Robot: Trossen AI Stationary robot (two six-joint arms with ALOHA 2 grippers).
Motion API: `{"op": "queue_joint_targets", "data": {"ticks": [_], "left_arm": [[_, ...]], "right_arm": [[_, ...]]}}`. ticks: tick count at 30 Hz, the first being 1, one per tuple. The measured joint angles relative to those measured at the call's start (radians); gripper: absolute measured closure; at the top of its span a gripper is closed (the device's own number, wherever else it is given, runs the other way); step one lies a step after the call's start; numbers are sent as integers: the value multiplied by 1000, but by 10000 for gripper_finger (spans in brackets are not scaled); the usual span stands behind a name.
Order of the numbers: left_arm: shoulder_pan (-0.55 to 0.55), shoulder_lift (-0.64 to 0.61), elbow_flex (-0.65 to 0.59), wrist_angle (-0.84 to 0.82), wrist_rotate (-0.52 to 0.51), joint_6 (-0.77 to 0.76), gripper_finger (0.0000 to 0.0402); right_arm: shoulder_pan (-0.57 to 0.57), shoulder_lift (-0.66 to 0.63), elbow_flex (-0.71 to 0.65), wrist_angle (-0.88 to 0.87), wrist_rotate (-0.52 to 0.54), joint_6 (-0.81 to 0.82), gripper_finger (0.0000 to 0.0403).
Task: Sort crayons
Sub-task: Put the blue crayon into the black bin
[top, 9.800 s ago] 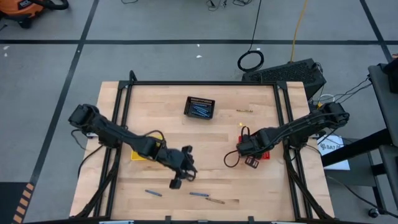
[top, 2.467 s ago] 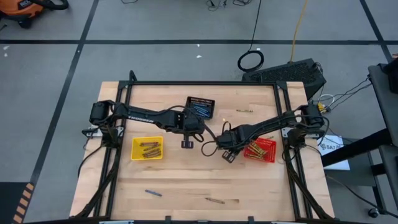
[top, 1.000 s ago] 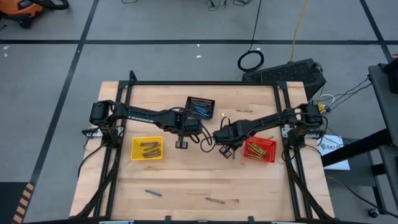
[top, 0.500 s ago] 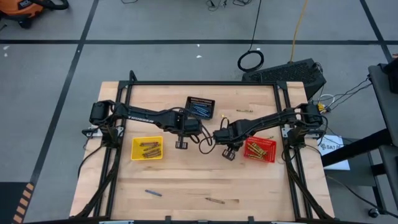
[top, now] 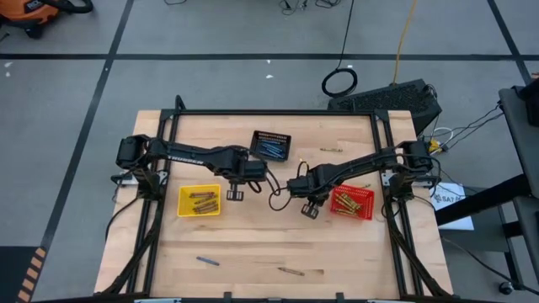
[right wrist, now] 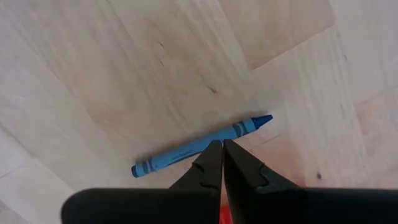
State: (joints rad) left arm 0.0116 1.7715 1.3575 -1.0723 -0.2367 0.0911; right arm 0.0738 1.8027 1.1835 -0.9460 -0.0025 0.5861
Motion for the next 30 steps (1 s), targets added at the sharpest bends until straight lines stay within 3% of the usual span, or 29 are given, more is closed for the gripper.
{"op": "queue_joint_targets", "data": {"ticks": [30], "left_arm": [[3,-22,-45,-114,0,-61,401]], "right_arm": [[3,1,0,-3,-7,27,403]]}}
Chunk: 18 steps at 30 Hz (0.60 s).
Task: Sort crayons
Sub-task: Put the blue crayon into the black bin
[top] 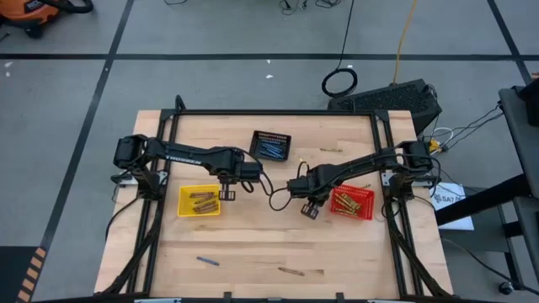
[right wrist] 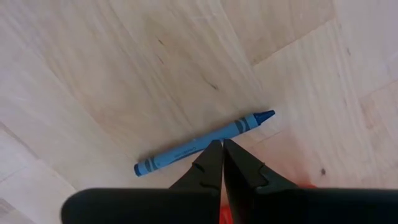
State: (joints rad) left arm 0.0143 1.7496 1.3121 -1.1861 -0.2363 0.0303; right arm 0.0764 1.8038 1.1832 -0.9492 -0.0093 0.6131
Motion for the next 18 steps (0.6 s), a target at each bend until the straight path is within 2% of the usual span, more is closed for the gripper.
{"op": "queue_joint_targets", "data": {"ticks": [18], "left_arm": [[0,-26,0,-34,0,-25,401]], "right_arm": [[16,0,-77,115,-22,3,403]]}}
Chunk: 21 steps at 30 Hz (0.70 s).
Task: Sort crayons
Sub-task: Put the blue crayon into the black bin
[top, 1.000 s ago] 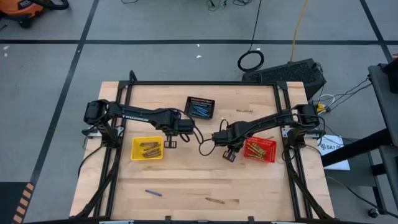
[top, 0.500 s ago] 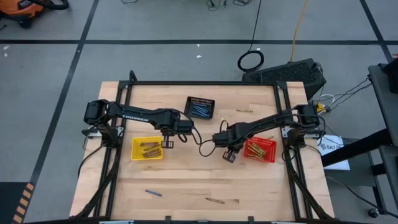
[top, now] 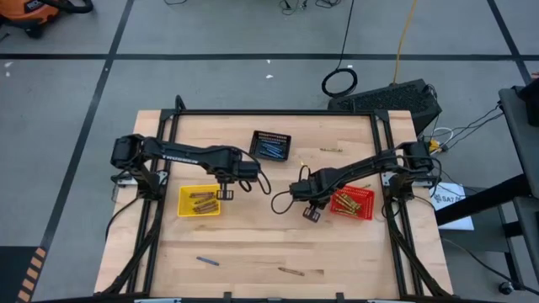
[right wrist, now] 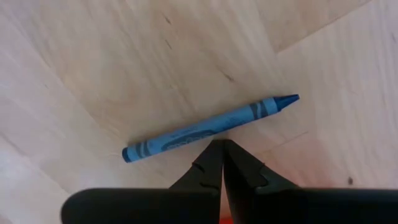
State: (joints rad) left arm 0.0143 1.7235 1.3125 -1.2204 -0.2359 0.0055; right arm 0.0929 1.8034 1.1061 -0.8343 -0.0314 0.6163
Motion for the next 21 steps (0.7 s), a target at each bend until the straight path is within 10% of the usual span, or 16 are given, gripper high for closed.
{"op": "queue_joint_targets", "data": {"ticks": [21], "left_arm": [[0,-6,0,7,0,0,401]], "right_arm": [[-7,1,58,-17,0,-7,403]]}}
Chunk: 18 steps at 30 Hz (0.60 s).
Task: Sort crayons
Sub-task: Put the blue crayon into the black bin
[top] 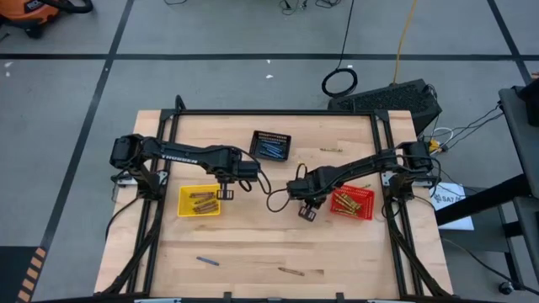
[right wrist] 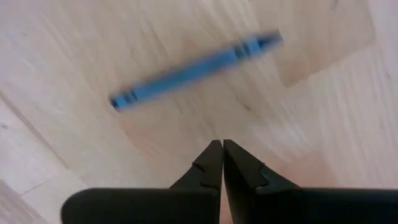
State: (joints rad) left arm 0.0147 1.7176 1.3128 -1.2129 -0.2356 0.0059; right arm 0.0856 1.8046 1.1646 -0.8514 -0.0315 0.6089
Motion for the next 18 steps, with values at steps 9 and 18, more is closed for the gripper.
{"op": "queue_joint_targets", "data": {"ticks": [9,18], "left_arm": [[-10,0,0,-1,0,-1,401],[-37,0,-107,192,42,15,401]], "right_arm": [[-23,0,1,9,8,158,403],[-27,0,55,28,4,101,403]]}}
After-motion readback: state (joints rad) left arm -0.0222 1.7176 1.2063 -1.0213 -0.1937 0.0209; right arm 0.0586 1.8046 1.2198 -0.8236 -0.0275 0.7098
